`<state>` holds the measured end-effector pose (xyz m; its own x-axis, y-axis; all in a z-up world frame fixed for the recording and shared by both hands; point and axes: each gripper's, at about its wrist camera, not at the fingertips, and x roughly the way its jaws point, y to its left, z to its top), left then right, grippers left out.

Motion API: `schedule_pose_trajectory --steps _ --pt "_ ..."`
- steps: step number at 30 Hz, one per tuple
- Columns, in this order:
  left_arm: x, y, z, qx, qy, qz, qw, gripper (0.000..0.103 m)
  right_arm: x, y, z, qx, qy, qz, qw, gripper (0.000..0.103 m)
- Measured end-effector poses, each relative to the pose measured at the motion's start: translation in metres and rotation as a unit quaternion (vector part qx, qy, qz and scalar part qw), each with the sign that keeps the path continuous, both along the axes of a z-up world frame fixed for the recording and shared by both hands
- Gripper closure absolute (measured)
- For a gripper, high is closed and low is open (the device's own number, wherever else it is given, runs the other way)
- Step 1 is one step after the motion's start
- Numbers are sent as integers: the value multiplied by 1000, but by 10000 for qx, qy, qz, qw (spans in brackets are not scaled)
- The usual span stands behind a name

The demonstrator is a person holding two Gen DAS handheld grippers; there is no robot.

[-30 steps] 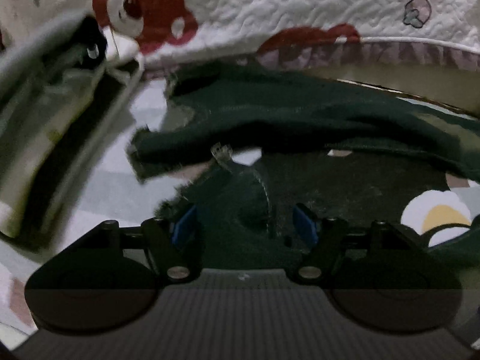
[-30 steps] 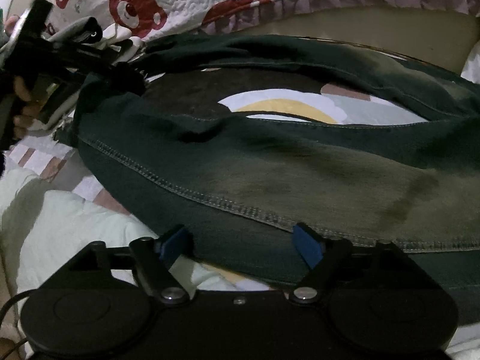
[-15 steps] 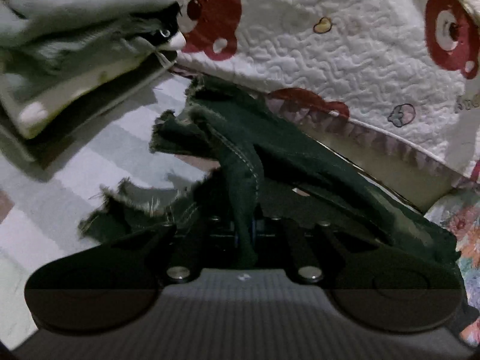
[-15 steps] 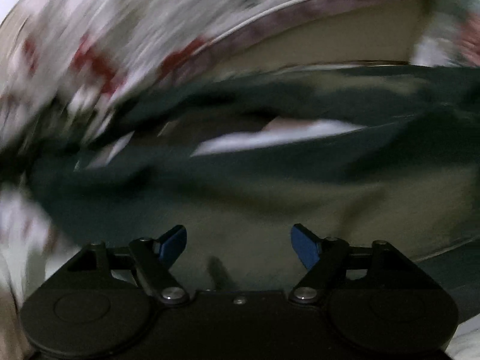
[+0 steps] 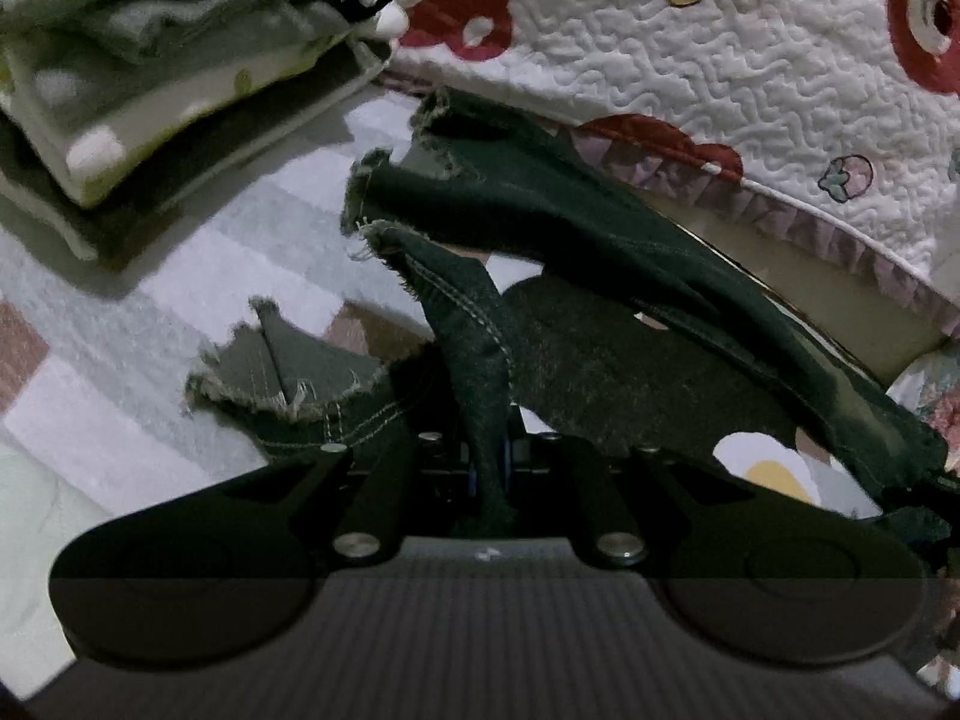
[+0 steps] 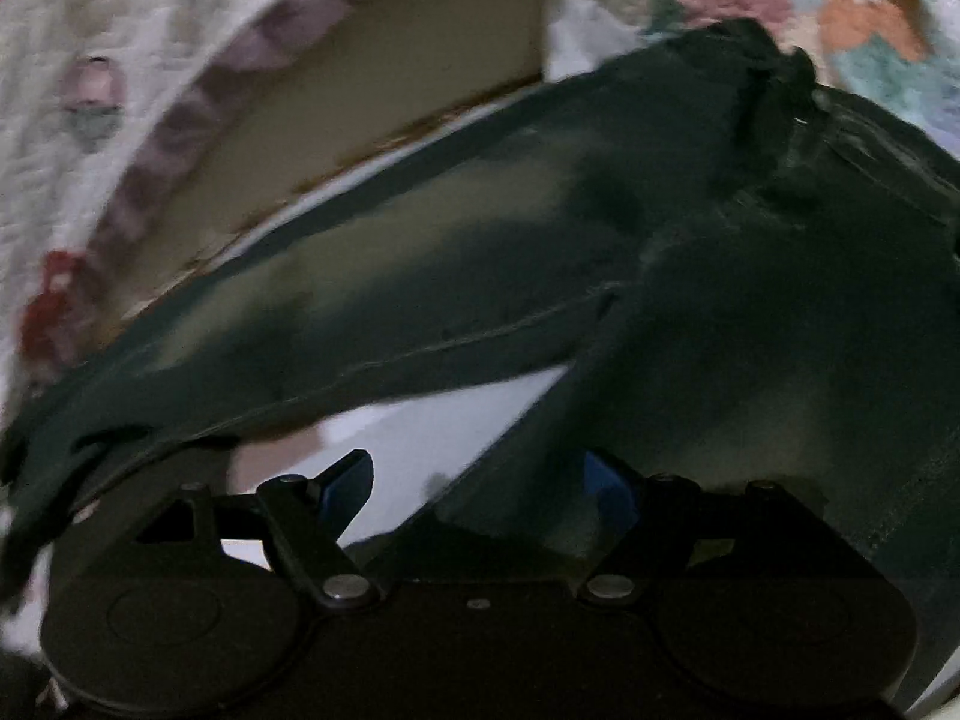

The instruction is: Fold clothes

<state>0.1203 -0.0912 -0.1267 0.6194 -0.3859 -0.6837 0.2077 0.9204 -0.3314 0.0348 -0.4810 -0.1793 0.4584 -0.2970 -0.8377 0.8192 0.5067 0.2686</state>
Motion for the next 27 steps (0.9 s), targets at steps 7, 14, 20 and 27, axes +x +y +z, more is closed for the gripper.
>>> schedule_pose_trajectory --steps 7,14,20,27 --pt "-71 -2 64 179 -1482 -41 9888 96 -51 7 3 -695 -1387 -194 9877 96" --pt "24 -19 59 227 -992 136 9947 90 -36 -17 20 -1315 -1301 375 9820 96" --pt "90 12 13 257 -788 251 9962 79 -6 -25 4 -1472 -720 46 9865 87" --pt "77 47 13 467 -1029 -267 9932 61 5 22 24 -2434 -615 1085 9619 84"
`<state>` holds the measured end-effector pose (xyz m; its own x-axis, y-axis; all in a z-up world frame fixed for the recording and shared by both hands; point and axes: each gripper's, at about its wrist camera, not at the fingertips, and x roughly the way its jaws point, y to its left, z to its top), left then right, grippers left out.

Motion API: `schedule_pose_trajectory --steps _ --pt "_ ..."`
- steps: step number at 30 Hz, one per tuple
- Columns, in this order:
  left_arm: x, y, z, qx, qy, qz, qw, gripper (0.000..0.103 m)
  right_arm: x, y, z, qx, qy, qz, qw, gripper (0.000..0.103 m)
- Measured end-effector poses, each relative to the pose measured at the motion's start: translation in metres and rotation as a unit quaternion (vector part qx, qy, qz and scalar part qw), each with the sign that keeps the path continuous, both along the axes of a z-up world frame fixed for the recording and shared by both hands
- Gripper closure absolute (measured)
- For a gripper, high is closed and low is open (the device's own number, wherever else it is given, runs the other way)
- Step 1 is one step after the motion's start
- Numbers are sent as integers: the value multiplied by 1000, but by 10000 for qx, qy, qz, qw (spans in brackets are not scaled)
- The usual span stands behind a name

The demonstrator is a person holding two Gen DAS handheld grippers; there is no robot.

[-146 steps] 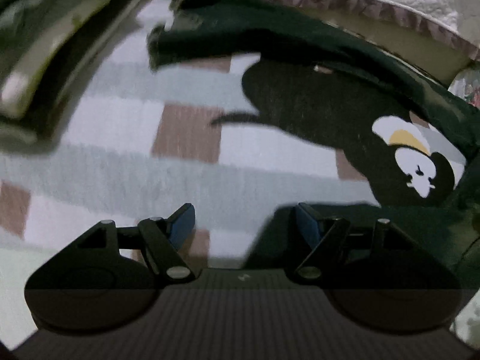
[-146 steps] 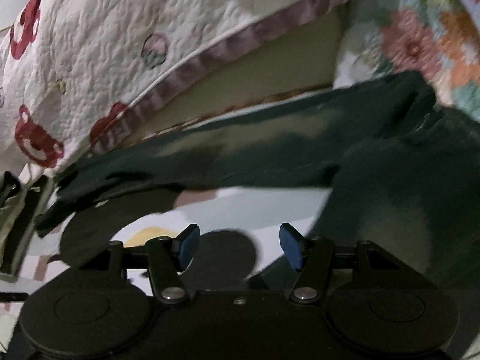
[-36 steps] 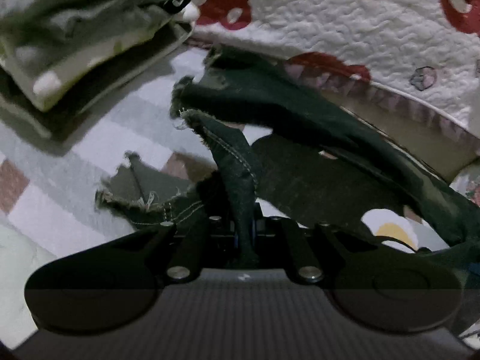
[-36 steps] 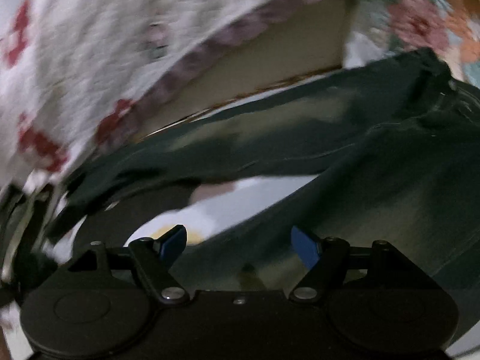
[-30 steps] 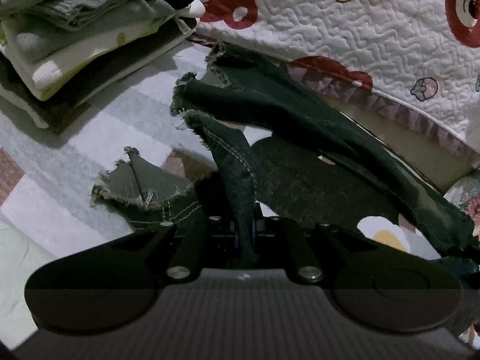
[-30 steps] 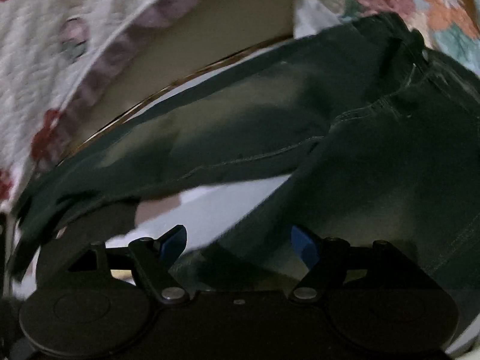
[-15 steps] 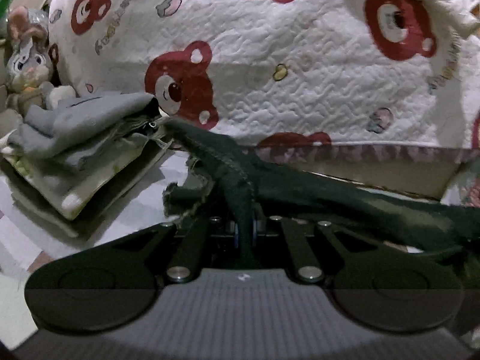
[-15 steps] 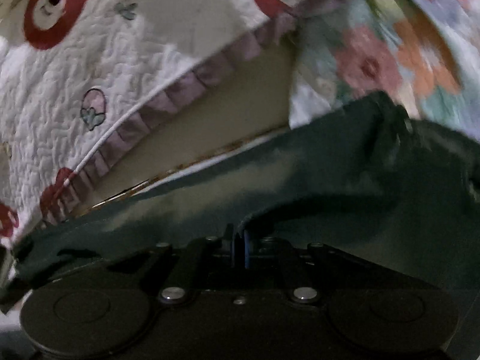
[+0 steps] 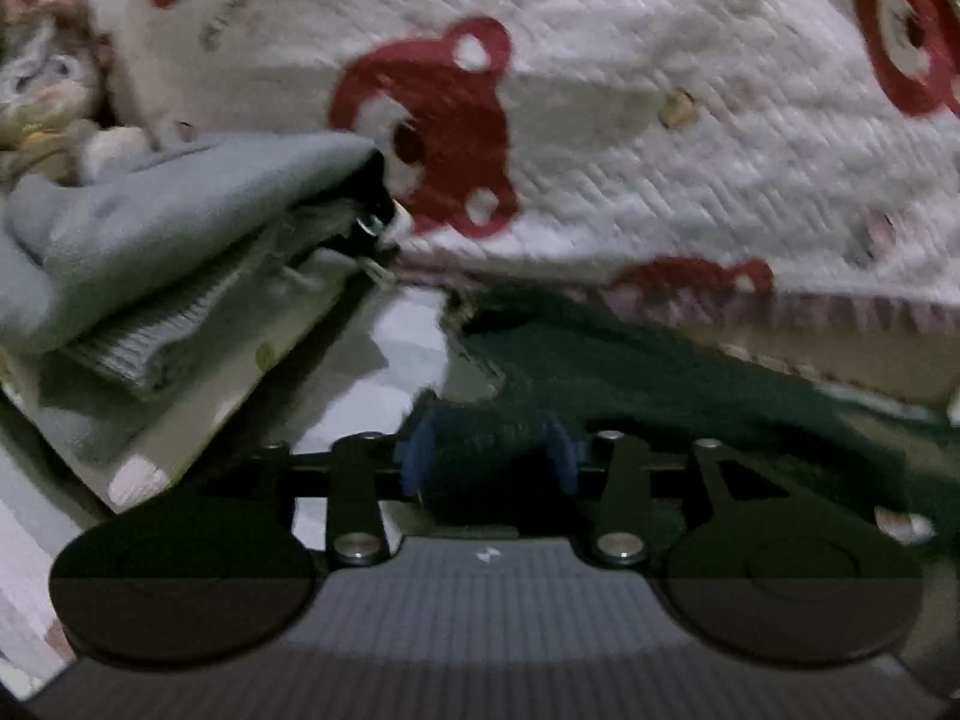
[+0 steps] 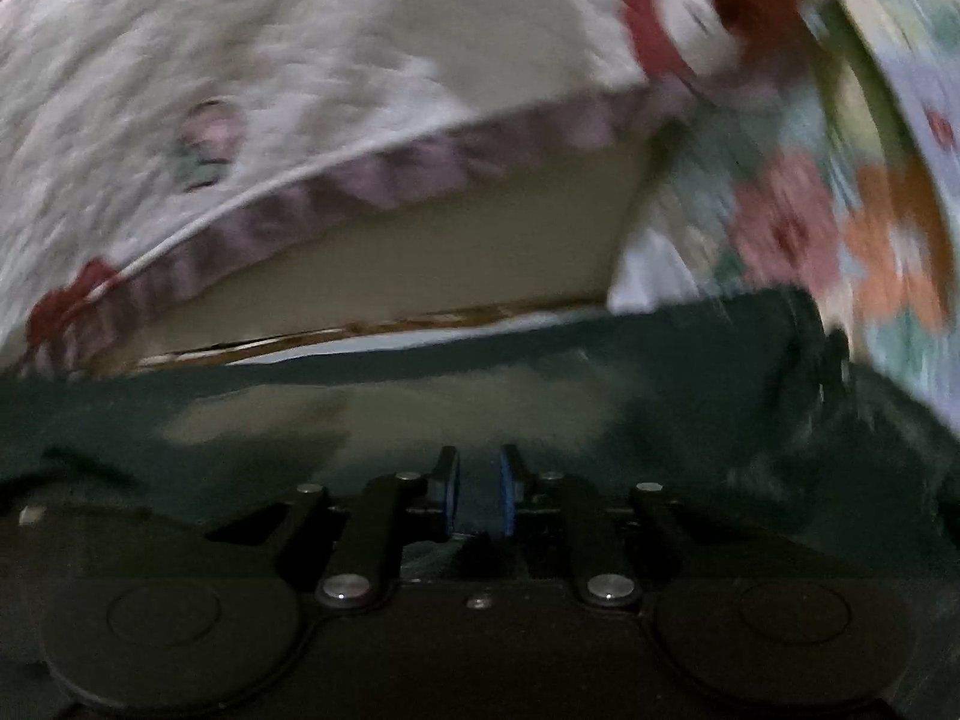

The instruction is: Fold clothes

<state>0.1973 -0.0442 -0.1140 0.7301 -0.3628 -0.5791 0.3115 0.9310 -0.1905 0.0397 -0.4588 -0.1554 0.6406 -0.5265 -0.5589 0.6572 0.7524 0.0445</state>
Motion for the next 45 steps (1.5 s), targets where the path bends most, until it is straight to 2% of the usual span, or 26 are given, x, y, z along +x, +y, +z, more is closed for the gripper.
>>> schedule_pose_trajectory --steps 2,4,6,9,10,11,13,14,17,18,19,21,23,24,26,27,28,32,33,34,36,38,39,42,44,45 --pt "0 12 -8 -61 460 110 9989 57 4 21 9 44 -47 472 9989 83" --pt "-1 27 -22 -104 1023 405 9939 54 7 43 18 193 -116 993 9948 79" --pt "-1 41 -37 -235 1519 597 9863 54 11 65 27 341 -184 1512 9877 65" --pt "-3 59 -52 -664 2017 645 9751 53 -2 92 28 1126 -438 1973 9729 59" --pt "-4 63 -54 -766 2101 715 9721 51 -8 101 24 1300 -444 2097 9681 59" --pt "-5 64 -54 -691 2085 899 9714 50 -12 111 20 1381 -382 2238 9640 59" --pt "-9 67 -52 -468 2009 1313 9696 50 -13 133 8 1142 32 2593 9590 58" --pt "-12 67 -46 -330 1831 1556 9701 50 -13 144 0 932 302 2789 9553 57" --pt "-21 64 -37 -311 1387 1515 9782 38 -8 170 -19 533 924 3246 9398 57" --pt "-21 63 -40 -368 1427 1437 9786 36 -5 176 -25 484 1066 3357 9347 57" --pt "-18 63 -48 -461 1656 1318 9763 37 -3 182 -27 456 1145 3482 9293 57" --pt "-10 65 -68 -888 2417 963 9615 44 4 195 -24 562 1091 3767 9182 57" --pt "-8 66 -81 -1834 2943 368 9372 49 12 203 -14 1049 831 4030 9054 58" --pt "-10 66 -82 -2169 3007 224 9285 48 14 206 -9 1250 651 4139 8993 59" --pt "-11 59 -78 -1841 2814 268 9414 47 13 211 3 1454 286 4283 8914 61" --pt "-11 55 -77 -1524 2713 403 9495 47 14 214 6 1389 305 4309 8911 69" --pt "-10 52 -79 -1274 2683 553 9533 47 14 217 9 1323 323 4336 8908 73" --pt "-4 49 -92 -1210 3027 787 9421 47 13 242 2 542 910 4428 8904 72" --pt "-4 48 -92 -1125 2990 770 9445 47 12 251 -1 274 1078 4475 8873 70" --pt "-5 47 -91 -1024 2925 735 9479 48 9 260 -5 39 1229 4583 8803 70" --pt "-3 40 -88 -848 2720 492 9573 49 4 279 -9 -327 1451 4930 8572 69" --pt "1 35 -93 -907 2653 367 9592 48 4 298 -10 -445 1479 5308 8333 68" --pt "3 34 -93 -938 2592 392 9604 46 7 305 -12 -481 1476 5397 8274 67" --pt "9 35 -93 -1012 2392 517 9643 46 23 321 -16 -746 1458 5454 8220 61" --pt "13 36 -94 -1036 2272 586 9666 51 32 327 -18 -903 1461 5520 8160 57" --pt "15 37 -94 -1048 2211 620 9676 76 35 330 -18 -939 1437 5582 8118 53"
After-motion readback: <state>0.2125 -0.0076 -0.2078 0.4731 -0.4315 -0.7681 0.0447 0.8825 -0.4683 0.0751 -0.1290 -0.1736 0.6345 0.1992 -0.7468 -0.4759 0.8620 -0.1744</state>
